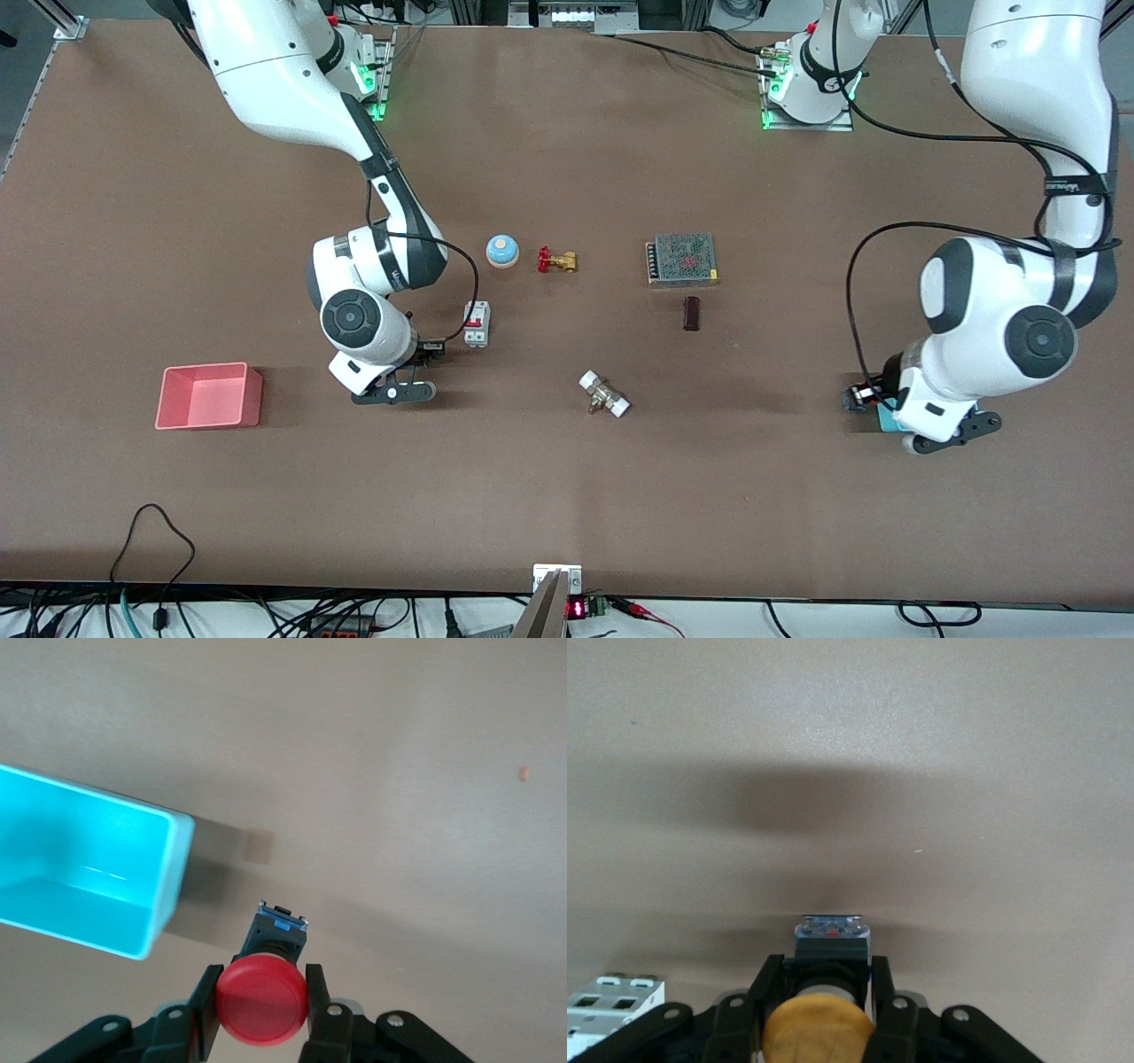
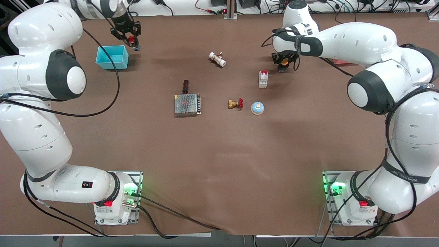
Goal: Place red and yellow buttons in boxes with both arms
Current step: 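Carry the red button over the cyan box with the left gripper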
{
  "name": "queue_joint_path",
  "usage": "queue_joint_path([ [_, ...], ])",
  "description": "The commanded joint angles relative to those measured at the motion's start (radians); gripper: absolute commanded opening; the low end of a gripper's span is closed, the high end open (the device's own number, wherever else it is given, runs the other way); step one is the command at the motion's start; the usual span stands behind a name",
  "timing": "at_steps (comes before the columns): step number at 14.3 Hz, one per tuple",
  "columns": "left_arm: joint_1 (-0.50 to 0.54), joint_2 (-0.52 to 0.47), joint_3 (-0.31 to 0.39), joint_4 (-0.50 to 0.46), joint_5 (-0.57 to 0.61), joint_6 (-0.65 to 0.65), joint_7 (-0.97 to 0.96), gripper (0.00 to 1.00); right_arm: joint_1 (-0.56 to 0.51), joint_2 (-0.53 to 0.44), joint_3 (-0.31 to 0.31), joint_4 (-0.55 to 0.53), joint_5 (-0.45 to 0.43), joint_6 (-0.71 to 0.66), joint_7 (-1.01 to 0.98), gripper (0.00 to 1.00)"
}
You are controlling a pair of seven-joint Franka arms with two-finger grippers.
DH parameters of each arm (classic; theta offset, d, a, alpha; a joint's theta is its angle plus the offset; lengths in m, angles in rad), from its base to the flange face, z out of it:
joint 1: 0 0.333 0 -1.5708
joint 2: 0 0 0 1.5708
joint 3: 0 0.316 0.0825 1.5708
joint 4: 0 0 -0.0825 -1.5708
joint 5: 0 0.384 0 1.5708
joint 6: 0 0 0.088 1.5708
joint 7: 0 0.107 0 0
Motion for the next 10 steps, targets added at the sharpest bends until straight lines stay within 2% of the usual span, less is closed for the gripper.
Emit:
queue_joint_path([
  [1, 0.055, -0.003, 0.001, -0.013, 0.002, 0.01, 0.111, 0.32, 0.0, -0.006, -0.004, 0.017, 0.0, -0.008, 0.002, 0.34],
  [4, 0.109, 0.015, 0.0, 0.007, 0.002, 0.013, 0.201, 0.32, -0.007, -0.046, -0.01, 0.034, 0.0, -0.018, -0.001, 0.33],
  [8, 0.16, 0.058, 0.0, 0.001, 0.004, 0.082, 0.272, 0.32, -0.039, -0.143, -0.018, 0.037, -0.016, -0.092, -0.012, 0.33],
  [10, 0.175, 0.085, 0.0, -0.002, 0.004, 0.107, 0.286, 0.32, -0.072, -0.174, -0.057, 0.04, -0.019, -0.127, -0.029, 0.33],
])
